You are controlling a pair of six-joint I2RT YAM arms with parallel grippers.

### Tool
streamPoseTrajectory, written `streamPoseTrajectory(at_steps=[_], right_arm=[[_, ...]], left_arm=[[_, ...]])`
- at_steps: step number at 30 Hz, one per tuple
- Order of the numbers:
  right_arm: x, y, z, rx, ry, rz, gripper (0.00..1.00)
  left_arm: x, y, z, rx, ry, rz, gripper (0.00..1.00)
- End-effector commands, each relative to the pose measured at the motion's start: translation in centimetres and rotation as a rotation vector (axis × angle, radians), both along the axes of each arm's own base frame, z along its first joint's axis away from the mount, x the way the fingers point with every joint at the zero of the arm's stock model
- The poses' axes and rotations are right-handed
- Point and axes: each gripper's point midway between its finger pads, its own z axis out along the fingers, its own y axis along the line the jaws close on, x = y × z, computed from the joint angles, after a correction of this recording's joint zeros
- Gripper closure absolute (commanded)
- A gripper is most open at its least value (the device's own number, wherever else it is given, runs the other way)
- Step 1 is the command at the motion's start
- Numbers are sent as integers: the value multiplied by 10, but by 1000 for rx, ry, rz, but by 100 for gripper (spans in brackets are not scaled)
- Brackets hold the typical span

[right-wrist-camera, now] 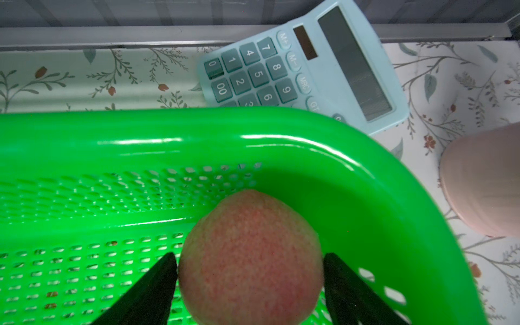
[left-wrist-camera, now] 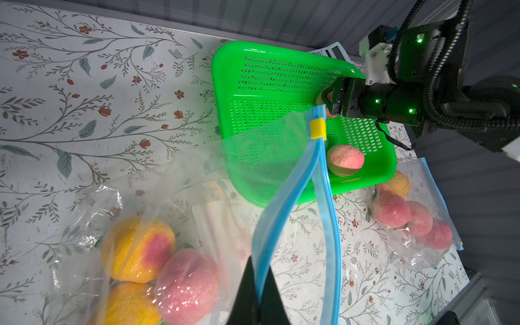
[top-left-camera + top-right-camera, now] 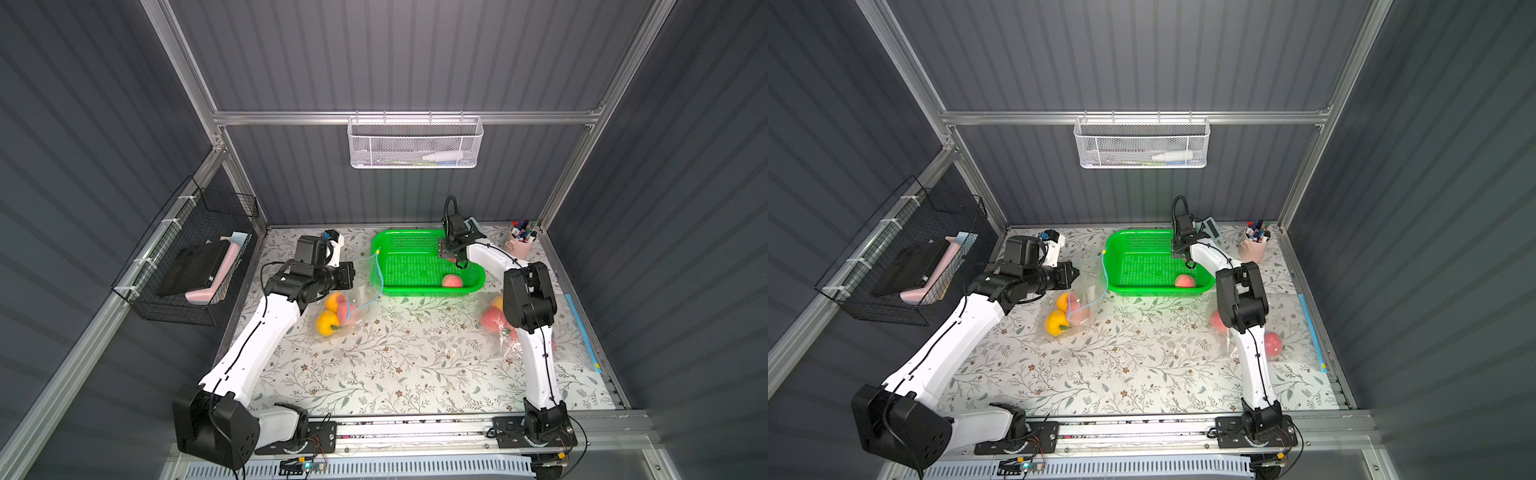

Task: Place the peach in a zip-top bag and seal the zipper
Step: Pick up the peach from the basket.

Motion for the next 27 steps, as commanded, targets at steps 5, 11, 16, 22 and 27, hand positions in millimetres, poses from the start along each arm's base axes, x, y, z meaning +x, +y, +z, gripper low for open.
streamPoseTrajectory(at_steps=[5, 11, 16, 22, 27], right_arm=[[3, 0, -9, -11, 28, 15, 18], [1, 4, 3, 24, 24, 21, 34], [-8, 8, 31, 99, 17, 7, 35], [-34, 24, 70, 258, -24, 63, 36], [-64, 54, 115, 466, -70, 210, 36]], left_arm=[[-7, 0, 3, -9, -1, -8, 100], [-7, -1, 2, -6, 0, -11, 100], [-7, -1, 1, -8, 0, -12, 100], [-7, -3, 0, -18, 3, -18, 100], [-6, -4, 3, -28, 0, -16, 100]])
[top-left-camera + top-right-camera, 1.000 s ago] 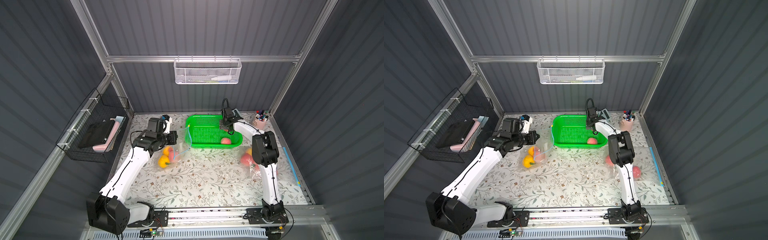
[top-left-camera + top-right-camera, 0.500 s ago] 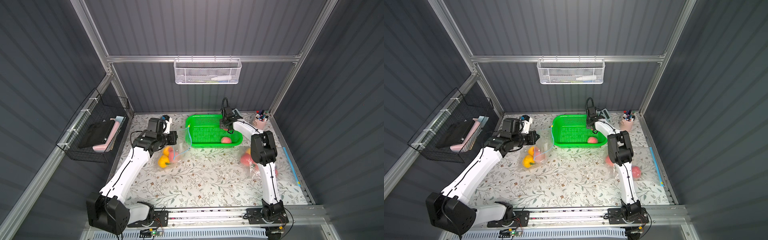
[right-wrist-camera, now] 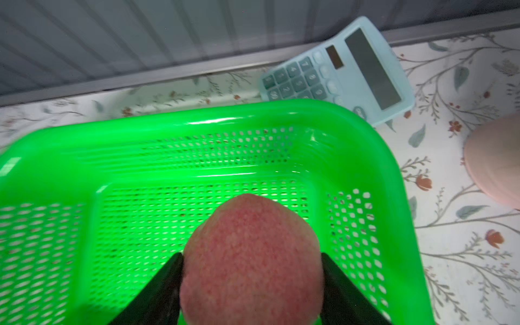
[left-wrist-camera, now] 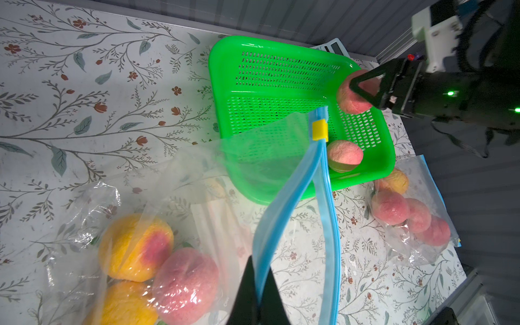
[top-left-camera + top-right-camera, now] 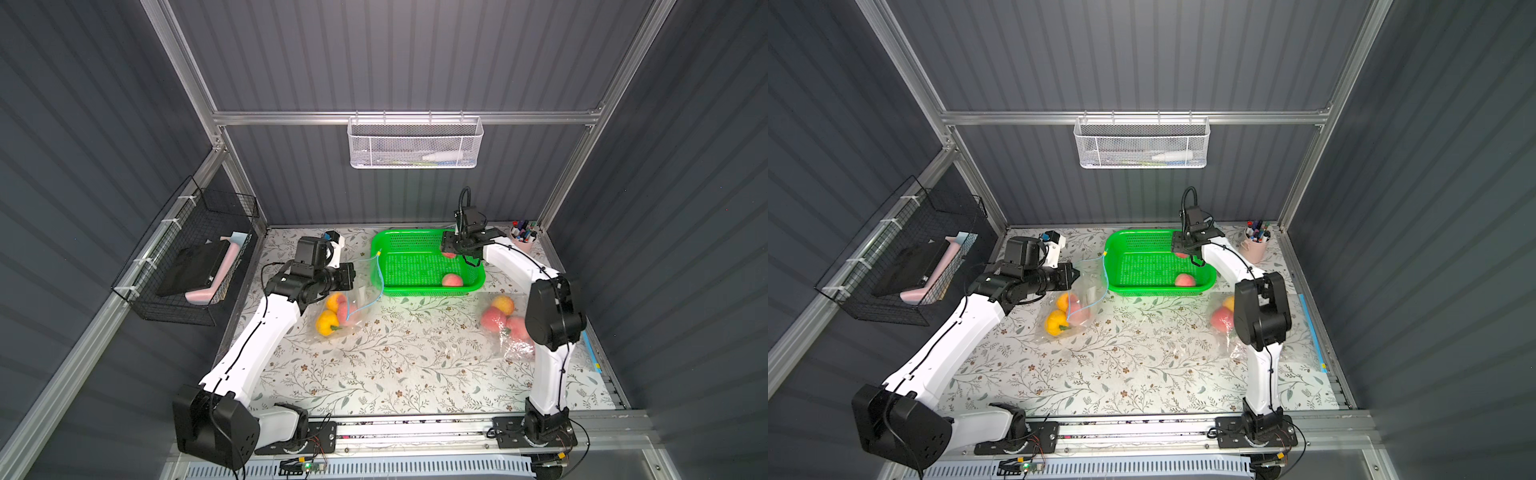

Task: Place the peach in a zip-top bag and seal the zipper
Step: Pick up the peach from the basket, then place the peach in the zipper food storage bag.

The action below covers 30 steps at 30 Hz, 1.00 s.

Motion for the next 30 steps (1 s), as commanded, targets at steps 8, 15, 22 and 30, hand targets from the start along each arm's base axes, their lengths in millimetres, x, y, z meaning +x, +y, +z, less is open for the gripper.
streamPoseTrajectory(at_steps=[8, 15, 22, 30], right_arm=[[-77, 80, 104, 413, -136, 339, 37], [-142, 143, 163, 513, -249, 565, 37], [-195, 191, 182, 594, -312, 723, 37], [-210, 228, 150, 573, -275, 764, 37]], left_arm=[[-2, -1, 14, -39, -33, 17, 100], [-1, 1, 20, -41, -45, 27, 100], [-3, 4, 27, -41, -64, 42, 100], [-4, 5, 35, -49, -99, 41, 100]])
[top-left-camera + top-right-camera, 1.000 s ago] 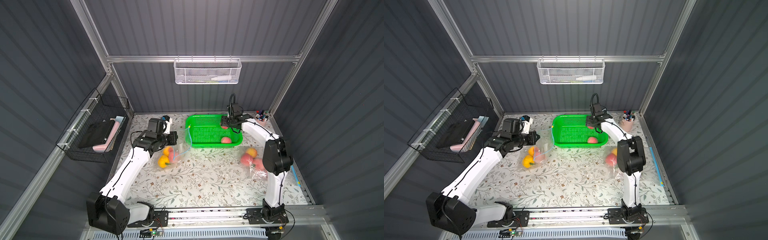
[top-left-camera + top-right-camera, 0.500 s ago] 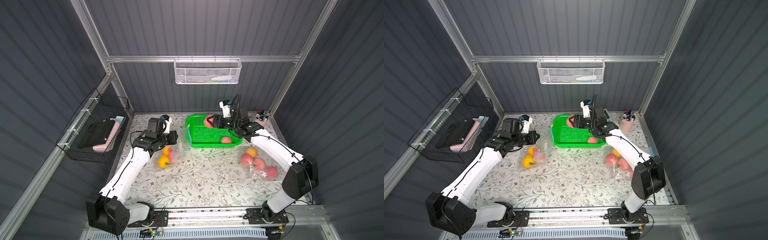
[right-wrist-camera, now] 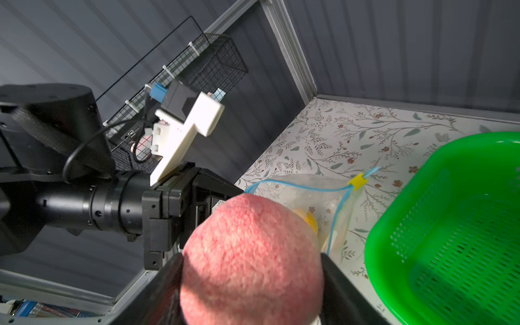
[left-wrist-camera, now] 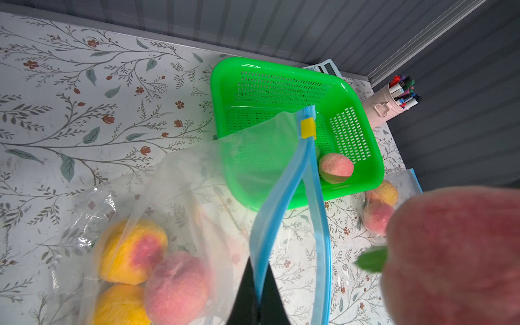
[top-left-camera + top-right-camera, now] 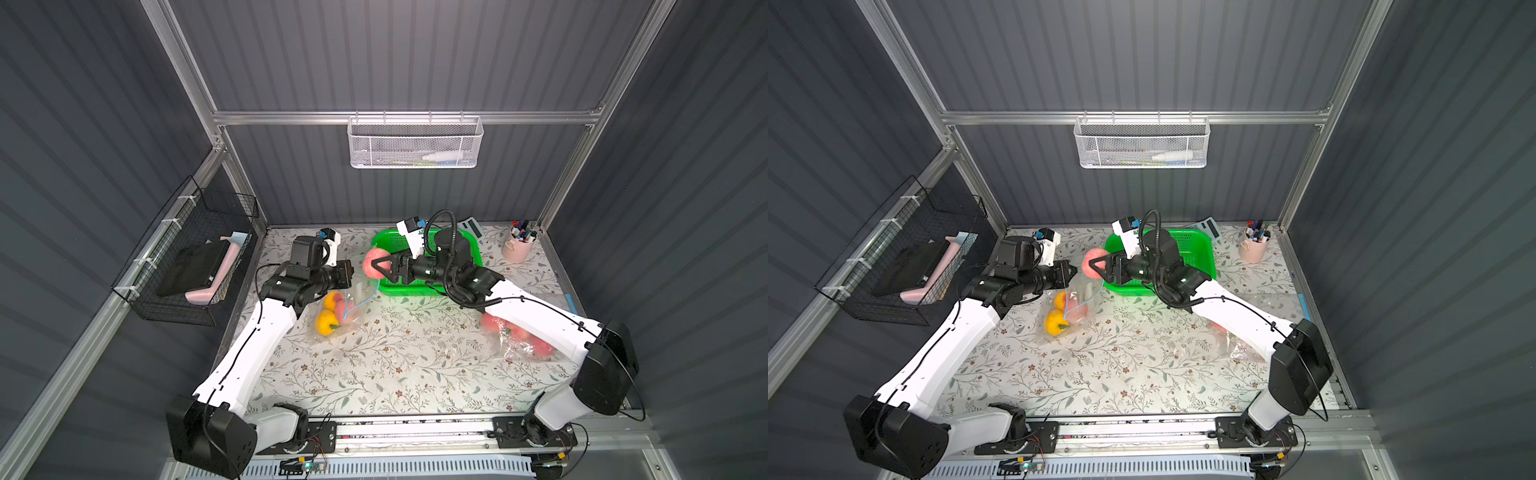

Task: Place the peach in a zip-top bag and seal the zipper
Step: Place the peach in the zipper food storage bag.

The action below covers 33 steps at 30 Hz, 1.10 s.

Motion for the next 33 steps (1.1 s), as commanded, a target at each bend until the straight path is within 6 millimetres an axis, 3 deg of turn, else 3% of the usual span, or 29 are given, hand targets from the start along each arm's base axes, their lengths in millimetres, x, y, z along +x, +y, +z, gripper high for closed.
streamPoseTrajectory(at_steps=[1, 5, 9, 13, 18, 21, 27, 33], right_arm=[[4, 13, -8, -4, 3, -5, 38], [8, 24, -24, -65, 26, -4, 36], [13, 22, -30, -97, 48, -31, 23], [13, 17, -16, -61, 11, -53, 11], [10, 7, 11, 3, -37, -79, 6], [17, -7, 21, 3, -65, -163, 5], [33, -42, 19, -43, -81, -332, 2], [55, -82, -9, -181, -35, -510, 1]], left_arm=[[-2, 0, 18, -22, -61, -3, 100], [-3, -3, 25, -38, -83, -16, 100], [-2, 5, 28, -19, -95, 25, 100], [-3, 10, 29, -9, -100, 54, 100], [-3, 17, 29, 13, -105, 84, 100], [-4, 23, 32, 29, -110, 110, 100], [-13, 40, 47, 78, -134, 171, 100], [-29, 63, 64, 153, -157, 244, 100]])
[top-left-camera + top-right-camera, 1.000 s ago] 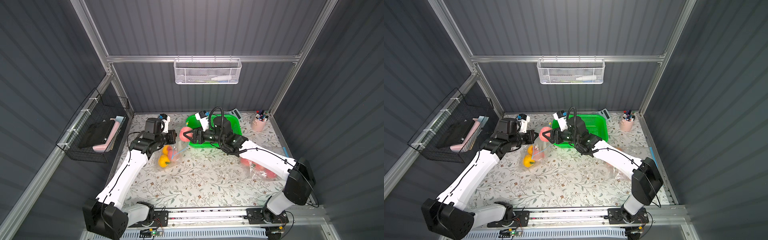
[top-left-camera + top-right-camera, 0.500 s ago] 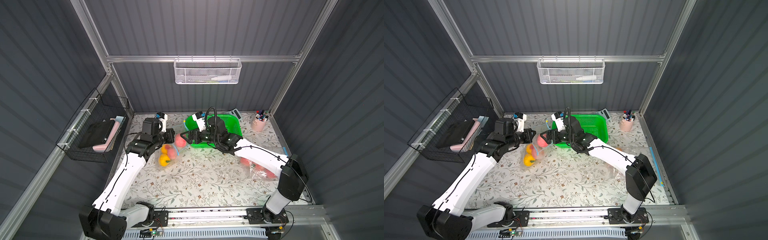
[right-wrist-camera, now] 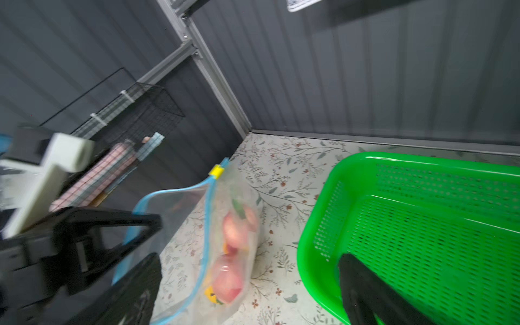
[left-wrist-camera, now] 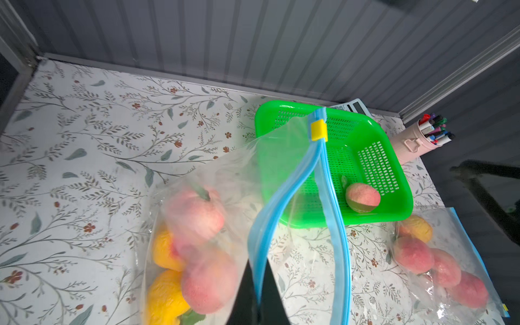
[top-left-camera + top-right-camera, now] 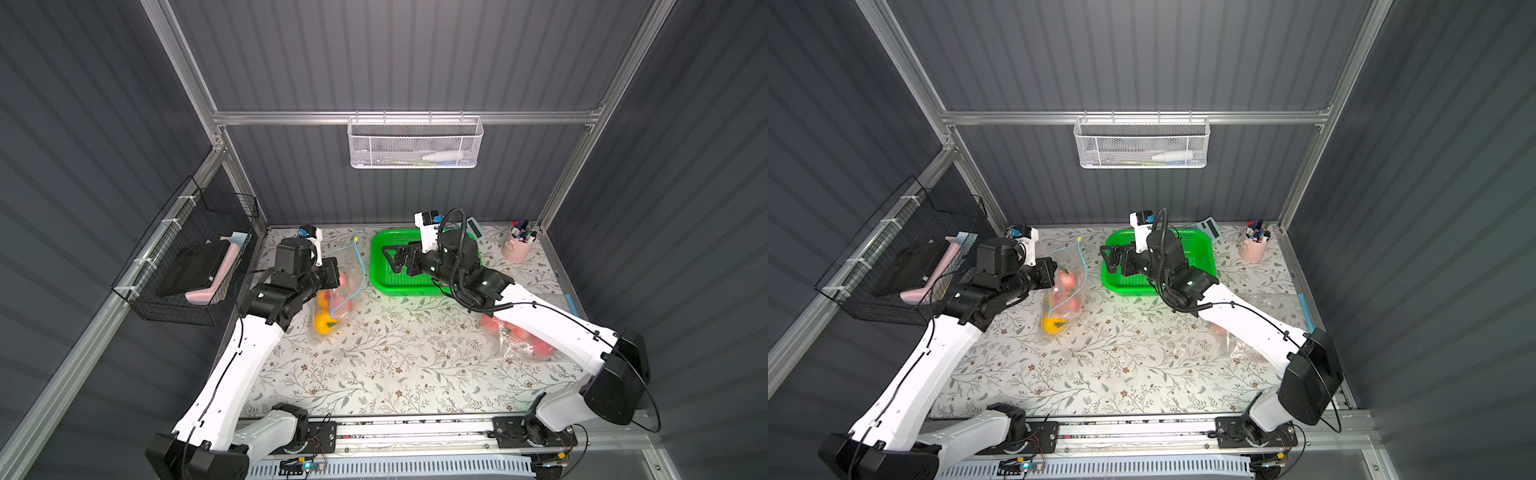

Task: Place the peach in a zip-top bag and seal the zipper
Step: Place the peach in the zipper food storage bag, then pick up the peach from the basket.

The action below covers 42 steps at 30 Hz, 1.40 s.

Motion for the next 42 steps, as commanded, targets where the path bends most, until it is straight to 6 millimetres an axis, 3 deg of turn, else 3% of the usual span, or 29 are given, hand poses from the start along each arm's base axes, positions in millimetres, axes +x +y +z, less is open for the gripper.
streamPoseTrajectory(at_steps=[1, 8, 12, 13, 20, 21, 24, 28, 35, 42], right_arm=[[18, -36, -30, -121, 64, -159, 1], [40, -96, -93, -311, 247, -304, 2], [51, -124, -125, -372, 347, -356, 3], [54, -129, -133, -383, 370, -365, 3], [69, -158, -181, -528, 504, -455, 5], [71, -162, -188, -555, 520, -469, 5], [76, -177, -206, -638, 565, -521, 5], [81, -182, -229, -694, 634, -518, 7], [85, -177, -253, -709, 679, -477, 10], [86, -174, -263, -696, 708, -458, 26]], left_arm=[[-16, 21, 20, 66, -32, 65, 100], [-34, 52, 38, 253, -51, 112, 100], [-37, 66, 31, 395, -8, 113, 100], [-37, 64, 40, 395, -22, 100, 100], [-15, 26, 29, 289, -21, -43, 100], [-11, 20, 16, 259, 2, -54, 100], [-3, -10, 4, 103, 26, -134, 100], [4, -37, -10, -59, 59, -190, 100], [7, -40, -28, -83, 92, -181, 100], [6, -39, -32, -82, 95, -178, 100]])
